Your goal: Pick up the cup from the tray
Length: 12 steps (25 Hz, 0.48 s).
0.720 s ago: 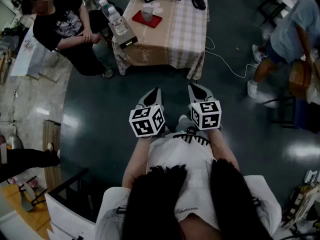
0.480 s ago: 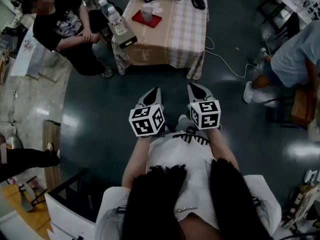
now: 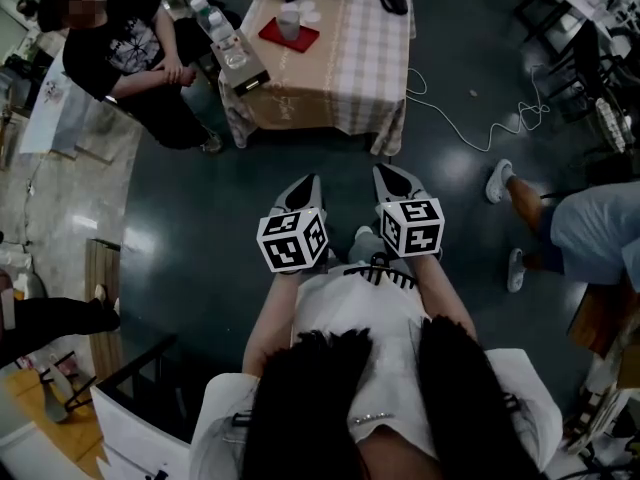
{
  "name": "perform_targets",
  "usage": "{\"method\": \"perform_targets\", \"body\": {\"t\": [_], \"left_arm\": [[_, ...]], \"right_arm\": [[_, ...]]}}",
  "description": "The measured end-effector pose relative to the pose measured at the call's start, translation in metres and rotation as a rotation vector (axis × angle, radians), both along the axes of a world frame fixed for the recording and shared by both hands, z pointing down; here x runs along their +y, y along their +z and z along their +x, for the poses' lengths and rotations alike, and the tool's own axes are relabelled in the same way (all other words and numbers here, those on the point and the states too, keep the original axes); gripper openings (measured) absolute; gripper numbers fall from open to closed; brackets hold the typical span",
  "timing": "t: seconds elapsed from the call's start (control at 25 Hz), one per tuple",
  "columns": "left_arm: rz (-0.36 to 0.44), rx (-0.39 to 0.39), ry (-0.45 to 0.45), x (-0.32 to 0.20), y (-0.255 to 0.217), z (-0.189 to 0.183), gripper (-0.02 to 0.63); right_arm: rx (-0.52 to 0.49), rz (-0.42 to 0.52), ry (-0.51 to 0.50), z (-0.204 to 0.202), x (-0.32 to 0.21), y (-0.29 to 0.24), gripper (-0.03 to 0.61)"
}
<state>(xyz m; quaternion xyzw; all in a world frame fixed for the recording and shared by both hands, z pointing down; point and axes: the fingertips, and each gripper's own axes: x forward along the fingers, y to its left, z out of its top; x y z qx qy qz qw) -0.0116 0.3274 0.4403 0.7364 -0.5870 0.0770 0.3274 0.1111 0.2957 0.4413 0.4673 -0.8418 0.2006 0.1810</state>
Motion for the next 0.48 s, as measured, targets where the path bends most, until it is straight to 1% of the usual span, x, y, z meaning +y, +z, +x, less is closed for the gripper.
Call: {"method": "perform_targets", "body": {"t": [0.2, 0.4, 0.44, 0.48], "left_arm": [[-0.014, -0.010, -0.005, -0.009, 0.002, 0.009, 0.006], [-0.024, -0.024, -0.015, -0.021, 0.003, 0.025, 0.006], [-0.026, -0.026, -0.019, -0.024, 0.002, 0.028, 0.006], [-0.027, -0.028, -0.023, -0.027, 0.001, 0.031, 0.006]], "right_arm": [[-0.009, 0.002, -0.019, 0.010, -0.010, -0.002, 0.008], [0.003, -0.006, -0.070, 0.021, -0.022, 0.001, 0.011], [0.004, -0.004, -0.081, 0.022, -0.025, 0.000, 0.019], [0.001, -0.003, -0.096, 0.023, -0.029, -0.001, 0.041]]}}
